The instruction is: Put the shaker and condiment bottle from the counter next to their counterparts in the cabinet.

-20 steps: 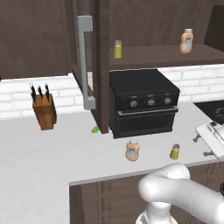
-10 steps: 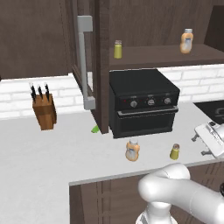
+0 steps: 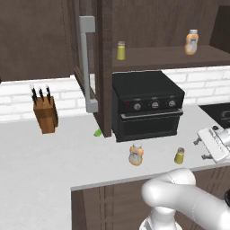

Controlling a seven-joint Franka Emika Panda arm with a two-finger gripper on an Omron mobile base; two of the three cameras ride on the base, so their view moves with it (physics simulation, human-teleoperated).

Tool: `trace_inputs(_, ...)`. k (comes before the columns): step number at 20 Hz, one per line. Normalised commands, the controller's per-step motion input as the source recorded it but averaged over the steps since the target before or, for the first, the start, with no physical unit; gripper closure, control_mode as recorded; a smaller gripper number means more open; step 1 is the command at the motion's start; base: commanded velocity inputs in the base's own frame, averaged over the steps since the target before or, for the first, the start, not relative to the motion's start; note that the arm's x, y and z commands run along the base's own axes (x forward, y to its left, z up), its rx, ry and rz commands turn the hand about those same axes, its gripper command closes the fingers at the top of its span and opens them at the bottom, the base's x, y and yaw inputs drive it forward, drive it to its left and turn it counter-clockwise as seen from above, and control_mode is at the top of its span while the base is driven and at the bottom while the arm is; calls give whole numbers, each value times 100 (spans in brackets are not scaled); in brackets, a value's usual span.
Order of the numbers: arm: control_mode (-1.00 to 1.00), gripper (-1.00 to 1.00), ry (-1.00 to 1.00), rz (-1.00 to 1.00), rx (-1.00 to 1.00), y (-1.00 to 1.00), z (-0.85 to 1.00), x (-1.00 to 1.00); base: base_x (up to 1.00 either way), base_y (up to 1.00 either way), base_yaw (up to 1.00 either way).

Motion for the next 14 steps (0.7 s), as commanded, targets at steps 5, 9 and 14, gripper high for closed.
trace_inputs(5,-100,-100,0,7,1,-2,-41,47,0,0,0)
trace_inputs(9,-100,-100,0,1,0,0,0,1,0,0,0)
trace_inputs(14,-100,-100,0,0,1,1,-8,23,0,0,0)
